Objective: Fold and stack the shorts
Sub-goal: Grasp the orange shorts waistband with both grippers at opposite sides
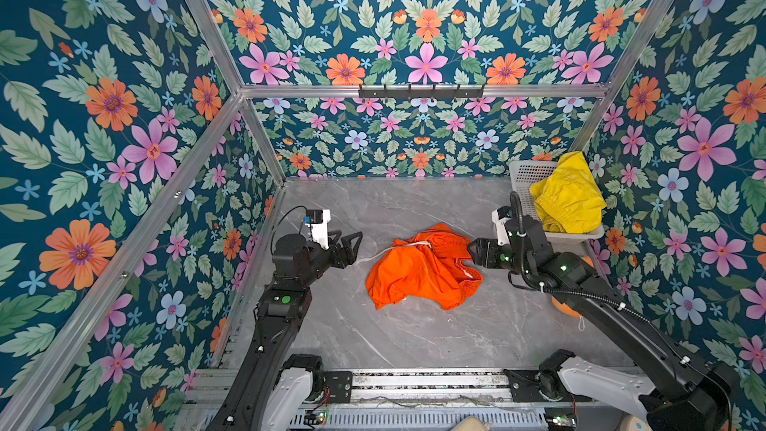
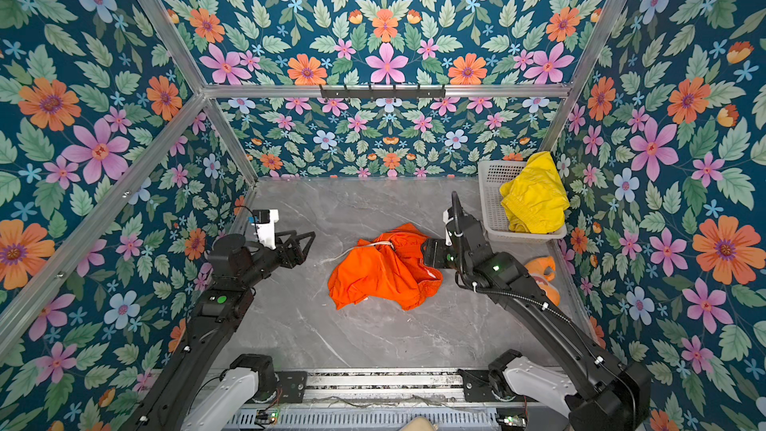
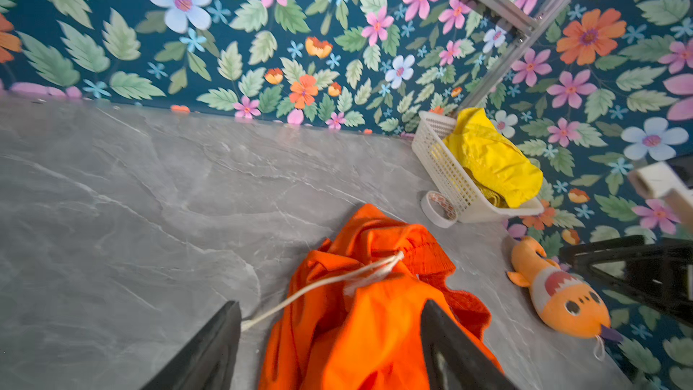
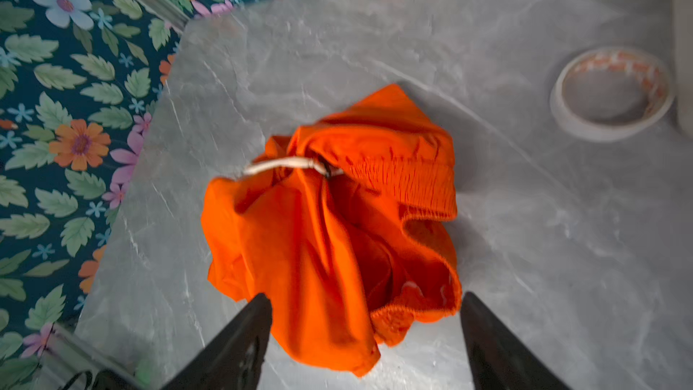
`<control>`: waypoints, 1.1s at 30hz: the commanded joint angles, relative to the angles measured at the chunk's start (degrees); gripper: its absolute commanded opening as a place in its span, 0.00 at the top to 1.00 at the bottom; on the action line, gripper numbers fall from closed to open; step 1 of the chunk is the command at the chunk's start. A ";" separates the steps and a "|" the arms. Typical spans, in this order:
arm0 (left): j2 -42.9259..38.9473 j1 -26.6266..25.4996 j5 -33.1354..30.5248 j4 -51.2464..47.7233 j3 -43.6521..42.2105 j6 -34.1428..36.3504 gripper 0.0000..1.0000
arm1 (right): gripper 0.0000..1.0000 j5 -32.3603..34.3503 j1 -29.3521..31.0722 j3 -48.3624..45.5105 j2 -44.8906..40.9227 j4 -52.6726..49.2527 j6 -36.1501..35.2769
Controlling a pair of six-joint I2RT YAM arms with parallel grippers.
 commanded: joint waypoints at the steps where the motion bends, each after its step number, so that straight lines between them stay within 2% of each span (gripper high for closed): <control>1: 1.96 -5.23 -0.47 -0.64 -0.26 1.50 0.24 | 0.22 -6.33 0.21 -7.77 -2.88 6.06 6.18; 5: 8.50 -12.82 -4.29 -2.94 2.01 3.37 0.25 | 0.21 -4.35 -1.41 -15.00 -4.32 7.86 15.15; 7: 10.94 -15.13 -6.78 -3.09 2.67 3.95 0.25 | 0.22 -7.42 -4.50 -16.71 -3.59 9.23 18.37; 11: 15.55 -17.54 -7.13 -1.81 2.84 3.94 0.24 | 0.22 -14.30 -10.69 -19.29 -1.06 15.18 22.88; 16: 21.32 -19.68 -10.20 -1.30 2.37 4.90 0.18 | 0.20 -17.33 -11.45 -17.25 4.48 17.89 22.87; 24: 24.51 -19.82 -18.36 -1.50 0.35 3.65 0.13 | 0.21 -16.46 -11.57 -14.19 12.84 15.74 19.81; 28: 25.24 -19.74 -19.46 -0.73 -1.57 2.27 0.09 | 0.25 -17.86 -11.56 -14.47 15.73 16.18 19.30; 33: 28.40 -19.76 -18.33 1.36 -3.79 1.60 0.12 | 0.33 -19.77 -11.61 -14.93 19.60 18.30 19.00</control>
